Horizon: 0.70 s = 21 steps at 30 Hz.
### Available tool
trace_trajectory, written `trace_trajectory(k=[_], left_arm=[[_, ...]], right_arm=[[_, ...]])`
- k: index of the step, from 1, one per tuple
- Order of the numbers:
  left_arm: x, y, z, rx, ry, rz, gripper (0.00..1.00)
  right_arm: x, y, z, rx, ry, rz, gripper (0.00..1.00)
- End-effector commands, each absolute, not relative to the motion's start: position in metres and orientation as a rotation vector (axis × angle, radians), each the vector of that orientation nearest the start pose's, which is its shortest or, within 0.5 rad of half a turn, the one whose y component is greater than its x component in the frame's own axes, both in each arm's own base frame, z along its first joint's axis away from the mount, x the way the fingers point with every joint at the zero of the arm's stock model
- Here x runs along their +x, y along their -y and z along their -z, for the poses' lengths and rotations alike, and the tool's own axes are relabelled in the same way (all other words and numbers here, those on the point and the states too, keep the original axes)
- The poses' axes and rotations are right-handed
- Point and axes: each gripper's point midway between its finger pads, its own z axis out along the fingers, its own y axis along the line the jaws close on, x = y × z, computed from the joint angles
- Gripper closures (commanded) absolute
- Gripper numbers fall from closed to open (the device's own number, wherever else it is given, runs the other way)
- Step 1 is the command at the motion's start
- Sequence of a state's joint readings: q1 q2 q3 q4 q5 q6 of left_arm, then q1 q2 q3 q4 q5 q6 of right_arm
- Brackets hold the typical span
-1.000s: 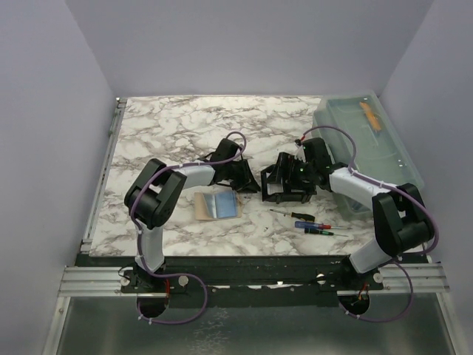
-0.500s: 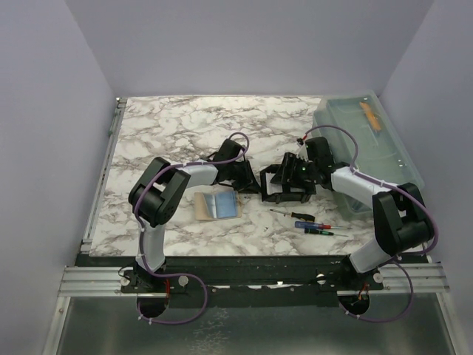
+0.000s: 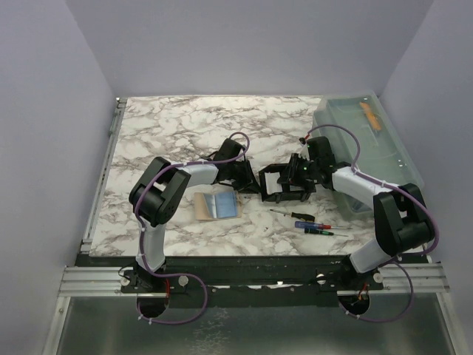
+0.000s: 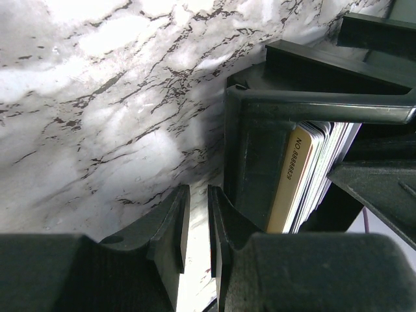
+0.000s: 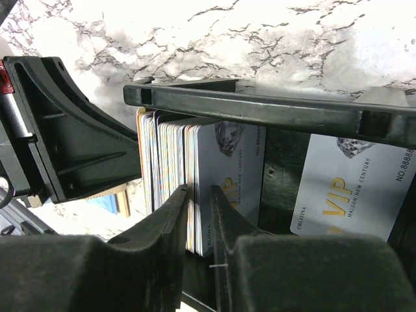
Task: Put the credit cards into the card holder
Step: Pick up the credit card from the storage box.
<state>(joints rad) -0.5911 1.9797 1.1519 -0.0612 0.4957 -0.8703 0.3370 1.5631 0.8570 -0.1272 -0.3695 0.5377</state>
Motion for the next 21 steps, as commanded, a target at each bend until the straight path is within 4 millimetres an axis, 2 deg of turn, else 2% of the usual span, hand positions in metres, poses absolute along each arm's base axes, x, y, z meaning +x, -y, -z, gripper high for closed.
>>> trace_trajectory(k=[1,12,16,18,21], left_arm=[[0.319,0.362,-0.047,-0.071,-2.659,1.218,0.75],[0.320,0.363,-0.048,-0.065,-2.657,1.220,0.75],[0.318,0.362,-0.047,-0.061,-2.659,1.220,0.75],[0.318,0.362,-0.046,-0.062,-2.661,1.218,0.75],[0.317,0.361,-0.045,-0.063,-2.663,1.216,0.75]], right_arm=[[0.319,-0.214,-0.088,0.027,-2.470,-0.906,0.82],[0.317,-0.214,-0.101,0.039,-2.449,-0.918,0.99],[0.320,-0.211,-0.099,0.033,-2.445,-0.885,1.00],[0.322,-0.204,-0.095,0.045,-2.458,-0.821,0.94],[0.324,-0.193,-0.088,0.050,-2.483,-0.725,0.79]])
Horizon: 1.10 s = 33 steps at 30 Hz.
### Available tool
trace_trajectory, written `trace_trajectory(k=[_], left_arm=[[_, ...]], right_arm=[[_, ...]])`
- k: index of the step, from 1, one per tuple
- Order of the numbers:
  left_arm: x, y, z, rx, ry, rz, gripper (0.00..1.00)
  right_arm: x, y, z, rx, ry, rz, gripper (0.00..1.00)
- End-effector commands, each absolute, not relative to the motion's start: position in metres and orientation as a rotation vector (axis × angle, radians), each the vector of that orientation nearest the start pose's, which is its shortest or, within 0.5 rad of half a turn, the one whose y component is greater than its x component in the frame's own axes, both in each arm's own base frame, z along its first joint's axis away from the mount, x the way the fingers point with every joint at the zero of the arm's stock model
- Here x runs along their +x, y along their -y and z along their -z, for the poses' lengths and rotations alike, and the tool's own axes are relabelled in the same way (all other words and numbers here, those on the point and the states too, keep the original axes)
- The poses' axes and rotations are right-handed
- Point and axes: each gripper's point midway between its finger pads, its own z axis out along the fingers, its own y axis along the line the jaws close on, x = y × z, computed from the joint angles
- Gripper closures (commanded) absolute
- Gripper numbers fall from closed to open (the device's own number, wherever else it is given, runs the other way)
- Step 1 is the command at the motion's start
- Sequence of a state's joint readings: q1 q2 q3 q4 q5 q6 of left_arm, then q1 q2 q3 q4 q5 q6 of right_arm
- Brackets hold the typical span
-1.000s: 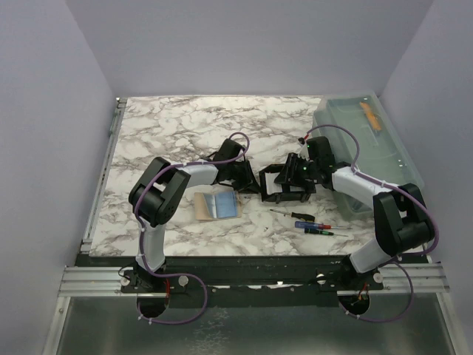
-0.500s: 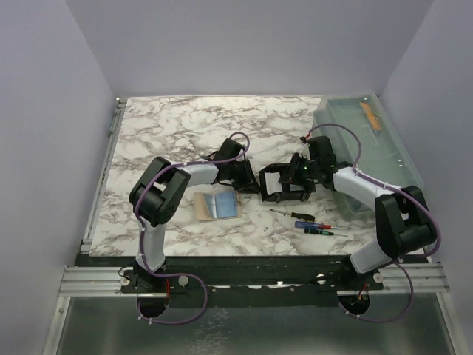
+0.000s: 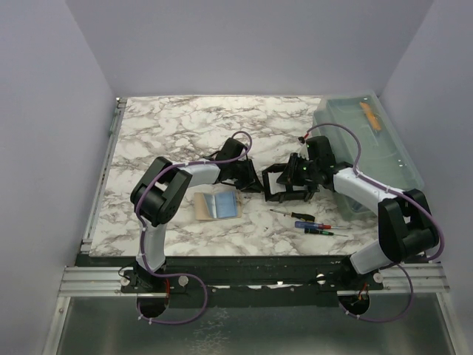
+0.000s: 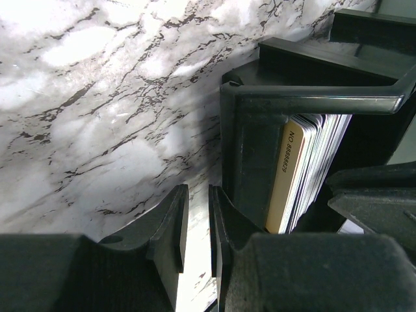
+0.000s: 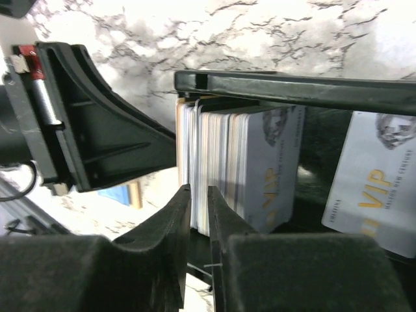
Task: Put the credit cards into the card holder
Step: Pick up the credit card from the storage box.
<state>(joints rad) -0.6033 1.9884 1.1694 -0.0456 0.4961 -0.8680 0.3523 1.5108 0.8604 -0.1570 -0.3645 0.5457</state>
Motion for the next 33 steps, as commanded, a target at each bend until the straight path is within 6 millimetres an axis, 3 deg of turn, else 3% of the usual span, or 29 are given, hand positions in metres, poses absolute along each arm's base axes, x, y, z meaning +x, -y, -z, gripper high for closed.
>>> trace_trajectory(k=[1,7,13,21,25,30,33], left_arm=[[0.317,0.361,-0.045,-0.063,-2.664,1.216,0.75],[0.317,0.360,-0.044,-0.064,-2.665,1.215,0.75],[0.316,0.361,-0.045,-0.063,-2.665,1.218,0.76],[0.316,0.361,-0.045,-0.059,-2.666,1.225,0.76],[0.316,0.362,-0.047,-0.052,-2.663,1.232,0.76],[0.316,0.363,-0.046,-0.051,-2.665,1.235,0.76],[0.316,0.363,-0.046,-0.051,-2.665,1.235,0.76]], right_arm=[[0.325,-0.190,-0.088,0.044,-2.485,-0.704,0.75],[0.325,-0.187,-0.096,0.001,-2.469,-0.679,0.64],[0.326,-0.182,-0.096,0.016,-2.467,-0.641,0.60],[0.327,-0.196,-0.063,0.016,-2.527,-0.724,0.17],[0.325,-0.207,-0.055,0.031,-2.529,-0.822,0.05],[0.318,-0.222,-0.060,0.027,-2.513,-0.964,0.05],[0.315,-0.226,-0.075,0.023,-2.476,-1.015,0.09]])
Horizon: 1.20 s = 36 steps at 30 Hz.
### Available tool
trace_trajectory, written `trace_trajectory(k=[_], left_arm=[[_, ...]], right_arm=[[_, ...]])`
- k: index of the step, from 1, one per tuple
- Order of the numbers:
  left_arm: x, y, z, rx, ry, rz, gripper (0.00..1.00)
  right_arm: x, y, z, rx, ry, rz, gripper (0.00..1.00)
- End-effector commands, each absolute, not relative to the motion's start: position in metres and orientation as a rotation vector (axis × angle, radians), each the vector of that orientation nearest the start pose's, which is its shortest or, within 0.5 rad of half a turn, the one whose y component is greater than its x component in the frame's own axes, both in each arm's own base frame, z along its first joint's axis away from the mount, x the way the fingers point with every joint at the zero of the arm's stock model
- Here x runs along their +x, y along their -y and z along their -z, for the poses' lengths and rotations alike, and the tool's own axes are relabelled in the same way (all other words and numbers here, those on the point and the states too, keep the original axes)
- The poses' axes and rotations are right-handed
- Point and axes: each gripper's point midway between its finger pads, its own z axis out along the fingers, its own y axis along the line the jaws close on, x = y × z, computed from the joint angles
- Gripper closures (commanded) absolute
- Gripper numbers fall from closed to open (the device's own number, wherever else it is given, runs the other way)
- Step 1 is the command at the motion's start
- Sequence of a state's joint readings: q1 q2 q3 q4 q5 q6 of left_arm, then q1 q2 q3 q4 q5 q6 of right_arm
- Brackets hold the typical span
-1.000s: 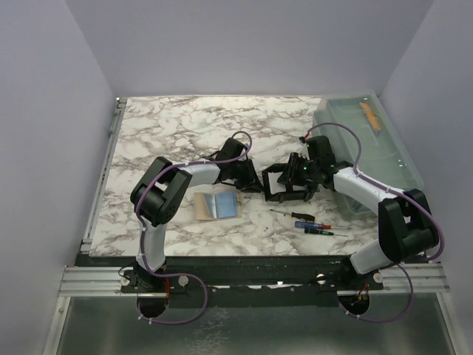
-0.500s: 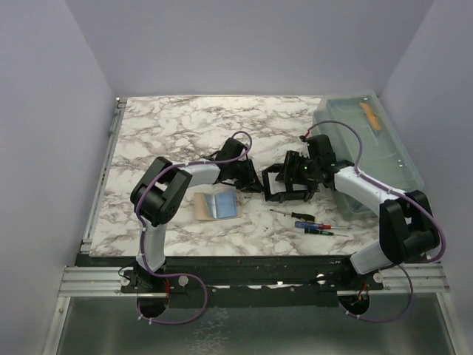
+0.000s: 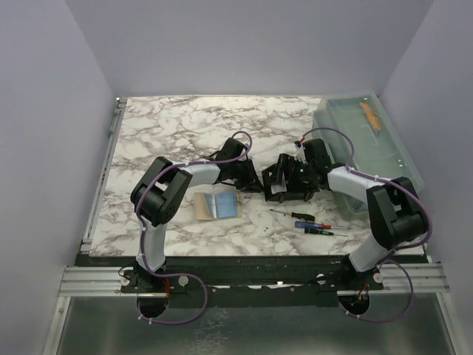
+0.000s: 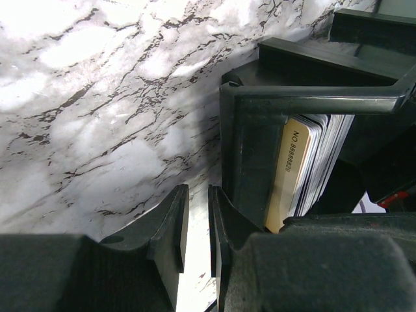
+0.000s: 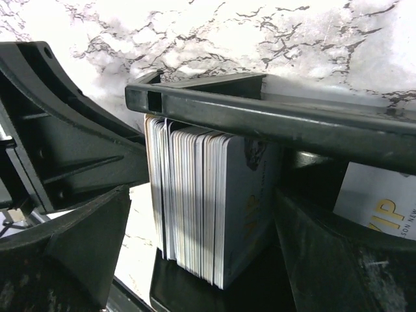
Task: Put the credit cards into the card holder
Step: Pick up the credit card from the storage box.
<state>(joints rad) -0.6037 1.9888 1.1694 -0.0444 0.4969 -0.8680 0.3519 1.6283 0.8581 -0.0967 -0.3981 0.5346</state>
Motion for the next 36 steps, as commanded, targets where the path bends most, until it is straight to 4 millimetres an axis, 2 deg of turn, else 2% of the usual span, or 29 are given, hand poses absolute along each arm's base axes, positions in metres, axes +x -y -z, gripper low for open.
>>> trace_trajectory(k=[1,6,10,14,19,26,30,33,36], left_arm=[[0.316,0.363,-0.046,-0.050,-2.664,1.234,0.76],[0.316,0.363,-0.046,-0.050,-2.666,1.236,0.76],[0.316,0.363,-0.047,-0.049,-2.664,1.237,0.76],[0.316,0.363,-0.048,-0.047,-2.662,1.241,0.76],[0.316,0.364,-0.048,-0.046,-2.662,1.242,0.76],[0.317,0.365,-0.047,-0.045,-2.663,1.242,0.76],[0.316,0.366,-0.047,-0.040,-2.663,1.245,0.76],[0.317,0.367,-0.047,-0.040,-2.663,1.248,0.76],[0.318,0.368,-0.048,-0.035,-2.658,1.250,0.76]], right_arm=[[0.315,-0.226,-0.081,0.022,-2.463,-1.022,0.11],[0.315,-0.223,-0.099,0.030,-2.424,-1.003,0.16],[0.314,-0.222,-0.095,0.031,-2.442,-0.994,0.19],[0.314,-0.223,-0.091,0.035,-2.447,-1.002,0.28],[0.315,-0.222,-0.090,0.026,-2.452,-0.987,0.43],[0.320,-0.211,-0.092,0.032,-2.463,-0.877,0.65],[0.322,-0.208,-0.092,0.024,-2.475,-0.848,0.81],[0.324,-0.207,-0.095,0.023,-2.478,-0.828,0.92],[0.327,-0.202,-0.104,0.026,-2.470,-0.775,0.99]])
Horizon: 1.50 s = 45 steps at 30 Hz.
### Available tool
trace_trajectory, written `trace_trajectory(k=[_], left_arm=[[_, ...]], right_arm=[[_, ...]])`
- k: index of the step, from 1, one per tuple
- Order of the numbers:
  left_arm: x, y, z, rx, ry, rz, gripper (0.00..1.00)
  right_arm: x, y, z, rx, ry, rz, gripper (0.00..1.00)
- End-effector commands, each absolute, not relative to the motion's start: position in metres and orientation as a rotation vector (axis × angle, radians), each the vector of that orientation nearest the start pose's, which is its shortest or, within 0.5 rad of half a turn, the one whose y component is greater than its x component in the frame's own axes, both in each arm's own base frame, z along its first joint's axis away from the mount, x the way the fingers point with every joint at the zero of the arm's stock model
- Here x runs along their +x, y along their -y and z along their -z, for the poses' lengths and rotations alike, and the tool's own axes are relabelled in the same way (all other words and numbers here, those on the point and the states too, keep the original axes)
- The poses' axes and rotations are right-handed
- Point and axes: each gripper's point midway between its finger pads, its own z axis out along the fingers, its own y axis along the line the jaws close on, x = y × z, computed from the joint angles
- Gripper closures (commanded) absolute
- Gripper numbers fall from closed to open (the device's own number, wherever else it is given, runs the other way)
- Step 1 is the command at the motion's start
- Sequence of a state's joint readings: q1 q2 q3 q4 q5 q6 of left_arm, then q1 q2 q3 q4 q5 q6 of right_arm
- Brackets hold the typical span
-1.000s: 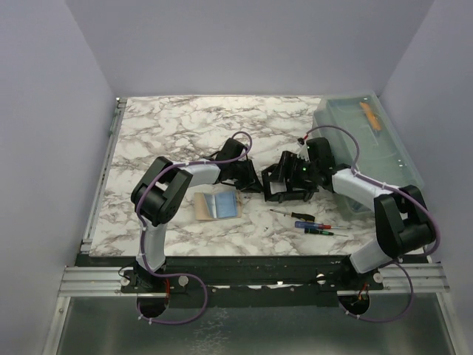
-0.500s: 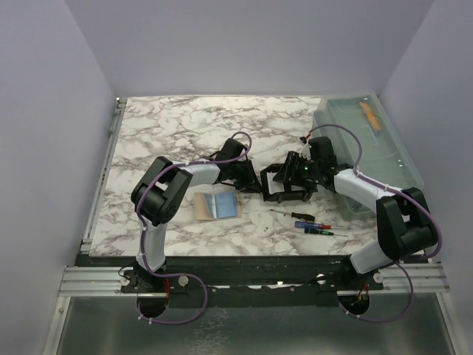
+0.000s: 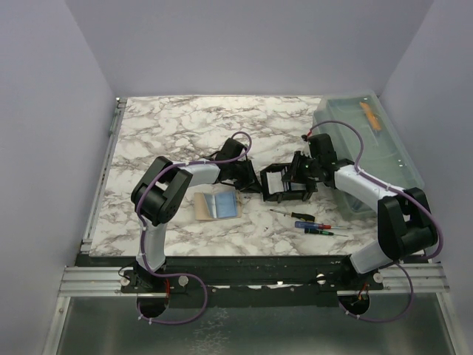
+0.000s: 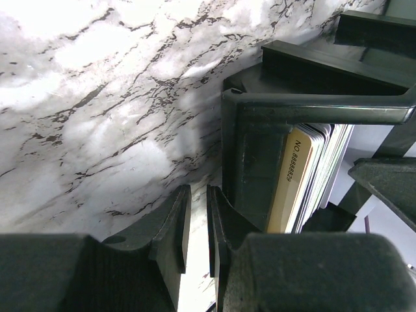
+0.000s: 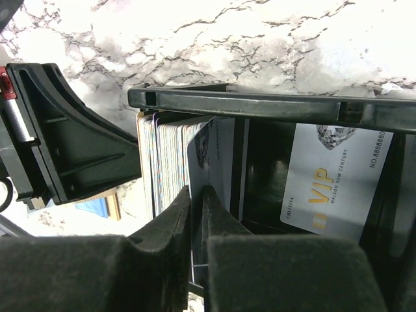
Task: Put the credit cards into the card holder
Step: Pick up the credit card from the storage box, then insert the credit card into the card holder.
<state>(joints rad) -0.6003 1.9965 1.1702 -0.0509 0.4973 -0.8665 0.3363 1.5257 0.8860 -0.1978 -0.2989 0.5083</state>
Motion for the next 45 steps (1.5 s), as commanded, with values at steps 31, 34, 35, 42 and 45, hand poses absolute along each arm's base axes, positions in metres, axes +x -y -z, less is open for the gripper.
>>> trace_trajectory(k=[31,34,35,42,45], left_arm=[[0.284,0.260,-0.242,0.059,-2.230,1.719,0.21],[0.275,0.255,-0.264,0.043,-2.088,1.829,0.18],[0.273,0.253,-0.269,0.026,-2.057,1.855,0.18],[0.264,0.246,-0.282,-0.013,-1.935,1.915,0.27],[0.260,0.245,-0.288,-0.013,-1.889,1.952,0.39]], right_arm=[[0.293,-0.286,-0.266,-0.198,-1.995,-1.464,1.00],[0.286,-0.304,-0.284,-0.208,-1.886,-1.587,1.00],[0.285,-0.309,-0.287,-0.204,-1.866,-1.613,1.00],[0.285,-0.331,-0.297,-0.191,-1.788,-1.692,1.00],[0.284,-0.338,-0.295,-0.194,-1.792,-1.700,1.00]])
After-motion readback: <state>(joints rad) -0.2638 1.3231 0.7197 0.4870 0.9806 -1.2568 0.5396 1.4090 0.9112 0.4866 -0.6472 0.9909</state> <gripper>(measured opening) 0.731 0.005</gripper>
